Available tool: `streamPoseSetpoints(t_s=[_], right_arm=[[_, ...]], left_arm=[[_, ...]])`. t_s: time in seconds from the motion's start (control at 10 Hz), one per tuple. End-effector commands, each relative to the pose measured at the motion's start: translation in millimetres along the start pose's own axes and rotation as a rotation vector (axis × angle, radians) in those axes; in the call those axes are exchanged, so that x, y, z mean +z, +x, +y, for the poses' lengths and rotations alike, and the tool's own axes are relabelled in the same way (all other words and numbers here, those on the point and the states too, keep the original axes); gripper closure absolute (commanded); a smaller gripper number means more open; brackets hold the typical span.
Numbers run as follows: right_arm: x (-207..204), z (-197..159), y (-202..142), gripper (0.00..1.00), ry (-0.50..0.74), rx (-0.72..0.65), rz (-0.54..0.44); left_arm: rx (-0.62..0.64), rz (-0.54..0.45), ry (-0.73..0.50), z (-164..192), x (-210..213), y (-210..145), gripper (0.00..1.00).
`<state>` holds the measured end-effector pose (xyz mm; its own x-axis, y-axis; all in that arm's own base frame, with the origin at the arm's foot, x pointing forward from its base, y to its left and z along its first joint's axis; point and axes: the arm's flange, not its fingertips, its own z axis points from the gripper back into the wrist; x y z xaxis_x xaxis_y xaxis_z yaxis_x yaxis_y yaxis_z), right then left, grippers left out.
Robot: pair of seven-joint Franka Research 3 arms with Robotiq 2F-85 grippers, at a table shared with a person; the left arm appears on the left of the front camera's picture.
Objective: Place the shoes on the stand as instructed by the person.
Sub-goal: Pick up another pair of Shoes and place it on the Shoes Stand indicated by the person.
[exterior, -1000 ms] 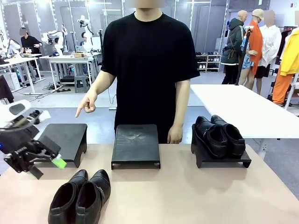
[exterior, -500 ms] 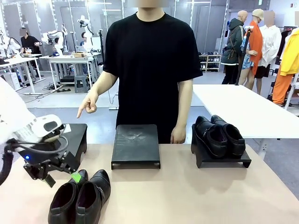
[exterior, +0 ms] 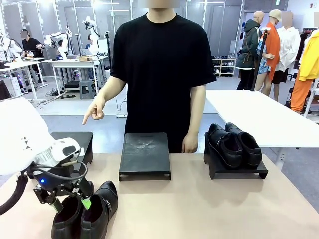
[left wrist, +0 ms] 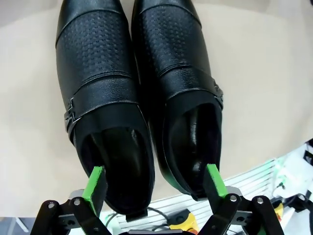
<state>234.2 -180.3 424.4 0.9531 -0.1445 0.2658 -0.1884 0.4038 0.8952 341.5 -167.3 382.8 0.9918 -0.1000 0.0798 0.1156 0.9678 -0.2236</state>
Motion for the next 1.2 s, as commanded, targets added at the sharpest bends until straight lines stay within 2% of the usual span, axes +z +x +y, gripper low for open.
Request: streamPoseSetpoints(t_s=[0.0,0.4,0.5,0.6,0.7,0.8,0.9,1.0,1.1], right_arm=[[0.5,2.5,1.9,0.0,0.003,-0.008,-0.013],[0.5,2.5,1.9,0.0,0.003,-0.008,-0.013],[0.5,2.5,1.9,0.0,0.003,-0.008,-0.013],[0.5,2.5,1.9,0.0,0.003,-0.008,-0.013],[0.5,2.5,1.9,0.0,0.003,-0.008,-0.013],[0.5,2.5,1.9,0.0,0.003,-0.008,-0.013],[0.5,2.5,1.9,0.0,0.003,-0.008,-0.013],[0.5,2.5,1.9,0.0,0.003,-0.008,-0.013],[0.5,2.5,1.9,0.0,0.003,-0.008,-0.013]], left_arm=[[0.014,-0.019,0.017,4.6,-23.1,-20.8,0.0],[-0.006,-0.012,0.07,-0.3,-44.0,-15.0,0.0],[-0.024,-0.012,0.075,-1.7,-46.5,-14.4,0.1],[-0.035,0.016,0.039,-3.2,-47.6,-14.8,0.41],[-0.03,0.008,0.044,-4.3,-47.4,-13.7,0.67],[-0.03,0.002,0.042,-5.4,-45.6,-14.4,0.98],[-0.038,-0.002,0.051,-6.0,-44.9,-15.1,1.0],[-0.041,-0.003,0.062,-6.5,-45.2,-15.4,0.86],[-0.043,0.001,0.069,-6.4,-46.1,-15.8,1.0]])
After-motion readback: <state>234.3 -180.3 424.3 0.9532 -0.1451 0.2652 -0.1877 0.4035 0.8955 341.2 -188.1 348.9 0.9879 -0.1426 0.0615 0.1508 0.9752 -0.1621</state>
